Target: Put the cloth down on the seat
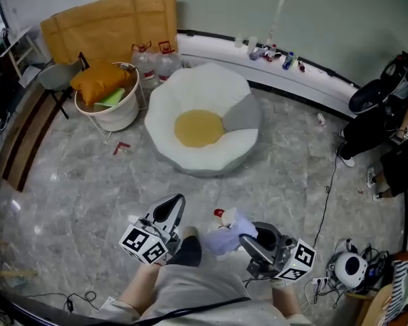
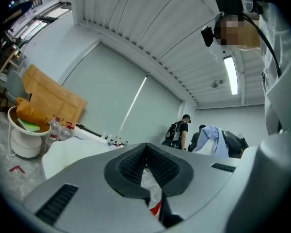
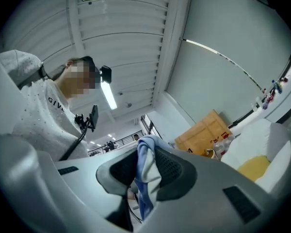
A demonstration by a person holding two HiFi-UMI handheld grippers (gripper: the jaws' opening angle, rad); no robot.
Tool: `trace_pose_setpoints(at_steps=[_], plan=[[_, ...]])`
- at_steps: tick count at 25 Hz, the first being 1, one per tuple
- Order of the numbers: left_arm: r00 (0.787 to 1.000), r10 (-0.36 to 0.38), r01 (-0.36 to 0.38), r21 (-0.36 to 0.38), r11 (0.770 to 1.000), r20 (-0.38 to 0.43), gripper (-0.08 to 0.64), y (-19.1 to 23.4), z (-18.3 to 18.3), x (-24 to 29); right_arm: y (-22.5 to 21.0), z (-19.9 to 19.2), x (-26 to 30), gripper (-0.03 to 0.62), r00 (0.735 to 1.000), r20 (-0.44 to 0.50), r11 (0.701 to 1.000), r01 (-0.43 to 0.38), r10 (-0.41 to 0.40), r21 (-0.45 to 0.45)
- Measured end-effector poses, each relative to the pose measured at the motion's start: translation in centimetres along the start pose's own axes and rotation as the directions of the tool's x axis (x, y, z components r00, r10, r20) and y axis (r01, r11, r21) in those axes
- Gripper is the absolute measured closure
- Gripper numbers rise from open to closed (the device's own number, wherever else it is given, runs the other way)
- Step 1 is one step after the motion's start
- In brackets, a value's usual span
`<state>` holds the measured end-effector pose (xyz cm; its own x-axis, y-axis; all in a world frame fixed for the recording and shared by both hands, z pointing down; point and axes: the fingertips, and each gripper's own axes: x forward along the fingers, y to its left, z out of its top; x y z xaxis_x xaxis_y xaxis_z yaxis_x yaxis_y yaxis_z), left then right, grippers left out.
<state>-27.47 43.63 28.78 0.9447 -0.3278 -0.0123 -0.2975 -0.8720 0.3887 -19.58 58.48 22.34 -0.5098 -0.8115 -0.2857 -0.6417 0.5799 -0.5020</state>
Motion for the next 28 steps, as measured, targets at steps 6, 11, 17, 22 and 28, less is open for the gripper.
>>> trace_pose_setpoints(at_steps=[6,11,17,22,28], plan=[[0.998,-0.068,0.068,0.002,0.998,-0.015,0.546,5.6,2.4,6.5,-6.4,2.3,5.5,0.495,1.0,0.0,0.999,0.012,-0.012,-0.034],[0.996,-0.092,0.092,0.001,0.996,-0.016,0.546,9.4,4.4,10.6,-10.9,5.2,9.9,0.495,0.999,0.039,0.998,0.009,-0.007,-0.054],[0.997,-0.066,0.066,-0.01,0.998,-0.028,0.546,12.6,5.0,15.0,-17.5,7.9,14.0,0.495,0.999,0.051,0.999,0.014,-0.011,-0.048],[1.0,0.013,-0.013,-0.016,1.0,-0.017,0.546,15.4,4.9,18.4,-23.7,8.9,16.2,0.495,1.0,0.006,1.0,-0.026,0.026,-0.004],[0.982,0.19,-0.19,-0.004,0.982,0.022,0.546,20.3,5.9,23.9,-31.1,11.5,19.3,0.495,0.986,-0.121,0.994,-0.111,0.111,0.01]])
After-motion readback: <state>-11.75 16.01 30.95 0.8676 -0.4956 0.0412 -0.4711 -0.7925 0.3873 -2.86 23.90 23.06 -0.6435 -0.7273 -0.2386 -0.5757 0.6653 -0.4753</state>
